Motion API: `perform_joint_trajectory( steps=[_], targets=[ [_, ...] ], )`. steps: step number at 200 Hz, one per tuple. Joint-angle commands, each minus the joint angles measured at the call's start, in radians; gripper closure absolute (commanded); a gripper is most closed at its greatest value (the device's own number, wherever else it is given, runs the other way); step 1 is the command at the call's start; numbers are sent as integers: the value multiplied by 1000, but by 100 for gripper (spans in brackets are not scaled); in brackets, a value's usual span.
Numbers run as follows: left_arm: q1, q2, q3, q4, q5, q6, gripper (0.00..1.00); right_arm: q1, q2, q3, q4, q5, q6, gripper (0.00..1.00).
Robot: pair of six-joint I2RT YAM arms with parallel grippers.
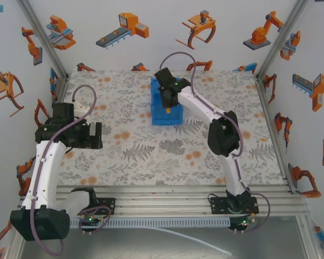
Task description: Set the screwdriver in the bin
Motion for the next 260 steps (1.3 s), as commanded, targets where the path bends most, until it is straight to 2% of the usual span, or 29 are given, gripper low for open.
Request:
perform_joint_trajectory(
  steps=[1, 89, 150, 202, 260],
  targets=[
    [12, -14, 29, -28, 22, -13, 3, -16, 39, 73, -22, -47, -33, 83],
    [33, 7, 31, -27, 35, -11, 3, -26, 212, 172, -23, -104, -41, 81],
    [34, 17, 31, -22, 34, -9, 3, -31, 262, 197, -24, -117, -30, 73],
    [37, 13, 27, -23, 26, -5, 3, -34, 263, 211, -28, -112, -18, 58],
    [36, 10, 31, -15, 20, 2, 3, -34, 169, 251, -99, -20, -55, 56]
  ],
)
